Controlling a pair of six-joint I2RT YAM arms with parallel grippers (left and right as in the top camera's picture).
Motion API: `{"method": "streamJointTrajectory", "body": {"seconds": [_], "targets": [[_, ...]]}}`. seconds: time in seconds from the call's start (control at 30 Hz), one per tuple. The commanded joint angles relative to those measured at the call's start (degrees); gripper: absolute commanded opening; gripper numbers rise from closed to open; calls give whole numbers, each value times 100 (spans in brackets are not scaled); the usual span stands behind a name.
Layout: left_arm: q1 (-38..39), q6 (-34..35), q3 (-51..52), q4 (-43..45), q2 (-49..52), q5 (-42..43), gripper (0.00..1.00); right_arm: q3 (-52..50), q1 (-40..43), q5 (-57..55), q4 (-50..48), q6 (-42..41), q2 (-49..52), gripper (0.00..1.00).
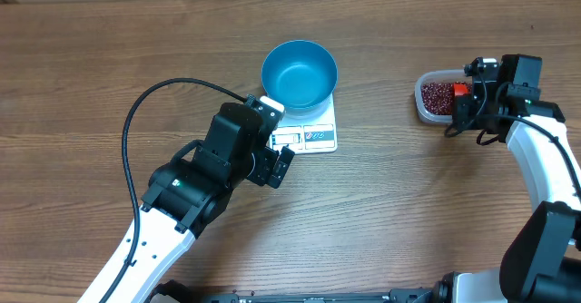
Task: Scoop item into bowl and weigh 150g on scale
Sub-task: 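Dip the red scoop into the beans with the right gripper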
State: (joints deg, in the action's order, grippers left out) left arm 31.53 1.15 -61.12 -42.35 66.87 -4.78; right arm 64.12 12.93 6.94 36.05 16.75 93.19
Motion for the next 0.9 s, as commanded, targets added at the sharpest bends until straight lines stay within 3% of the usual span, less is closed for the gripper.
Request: {"method": "streamJointTrajectory", "body": {"seconds": [0.0, 0.87], "targets": [[37, 57, 35, 15, 35, -52, 99, -42, 7, 352, 44, 26, 96, 4], [37, 57, 35, 15, 35, -52, 100, -42, 7, 1062, 68, 22, 118, 4]]}}
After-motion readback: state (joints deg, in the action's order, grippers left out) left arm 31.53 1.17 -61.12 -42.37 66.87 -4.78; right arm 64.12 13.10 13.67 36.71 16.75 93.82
